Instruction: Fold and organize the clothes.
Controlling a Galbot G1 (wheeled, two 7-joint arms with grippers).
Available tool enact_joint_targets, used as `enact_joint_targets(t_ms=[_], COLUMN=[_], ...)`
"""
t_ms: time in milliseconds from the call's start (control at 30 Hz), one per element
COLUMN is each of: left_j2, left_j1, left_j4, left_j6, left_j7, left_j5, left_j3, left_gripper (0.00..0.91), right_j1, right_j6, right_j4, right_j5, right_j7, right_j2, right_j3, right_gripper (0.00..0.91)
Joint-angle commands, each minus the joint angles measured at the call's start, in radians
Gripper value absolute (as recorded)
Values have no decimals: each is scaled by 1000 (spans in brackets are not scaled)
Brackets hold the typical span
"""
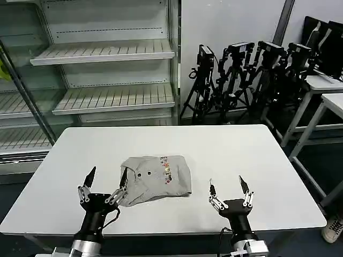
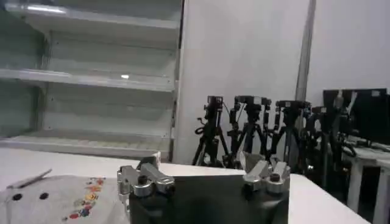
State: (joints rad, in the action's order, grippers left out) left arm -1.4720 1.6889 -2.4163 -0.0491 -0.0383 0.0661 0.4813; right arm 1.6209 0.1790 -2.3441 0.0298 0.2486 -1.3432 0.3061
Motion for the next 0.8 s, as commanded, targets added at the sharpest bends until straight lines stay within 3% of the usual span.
enact_joint_targets(t_ms=[33, 800], left_j2=[-17, -3], left_j1=[44, 16], left_j4=[-37, -20], left_j6=[11, 3], left_j7=[5, 5], left_j5=[-31, -27], left_j3=[11, 2], left_gripper=[907, 907], right_j1=[-6, -65], right_j6=[4, 6], right_j4=[-14, 46], right_j5=[-57, -26], right_j7=[-7, 12], right_j2=[-7, -21], right_j3=[-2, -16], right_gripper=[907, 907])
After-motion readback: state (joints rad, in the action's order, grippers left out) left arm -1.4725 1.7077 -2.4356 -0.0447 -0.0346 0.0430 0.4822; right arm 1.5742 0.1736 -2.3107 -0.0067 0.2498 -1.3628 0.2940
